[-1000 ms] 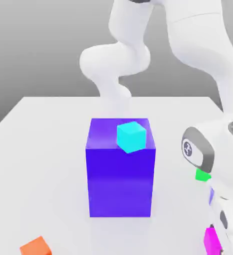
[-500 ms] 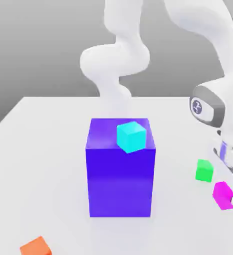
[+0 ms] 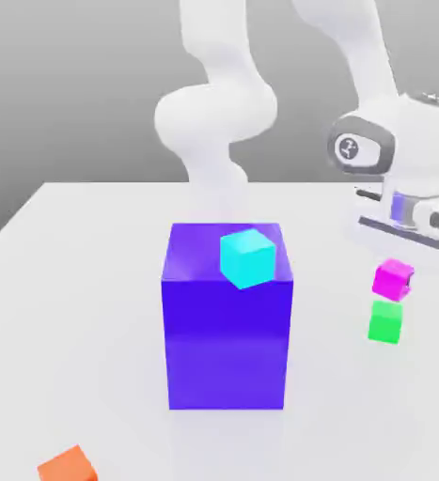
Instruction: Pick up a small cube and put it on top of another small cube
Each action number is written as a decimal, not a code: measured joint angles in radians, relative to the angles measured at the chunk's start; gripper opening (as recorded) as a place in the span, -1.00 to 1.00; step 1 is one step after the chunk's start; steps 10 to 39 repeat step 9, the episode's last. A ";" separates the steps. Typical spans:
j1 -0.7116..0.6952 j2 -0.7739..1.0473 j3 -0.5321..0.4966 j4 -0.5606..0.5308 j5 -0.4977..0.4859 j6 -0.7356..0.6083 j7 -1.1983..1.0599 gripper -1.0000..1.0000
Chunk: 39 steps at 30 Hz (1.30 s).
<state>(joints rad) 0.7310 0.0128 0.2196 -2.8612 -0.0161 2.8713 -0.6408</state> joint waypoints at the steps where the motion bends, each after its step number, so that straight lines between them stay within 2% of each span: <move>1: 0.004 0.036 -0.013 0.002 -0.032 0.033 0.023 1.00; 39: 0.012 0.021 -0.011 0.001 -0.018 0.022 0.013 1.00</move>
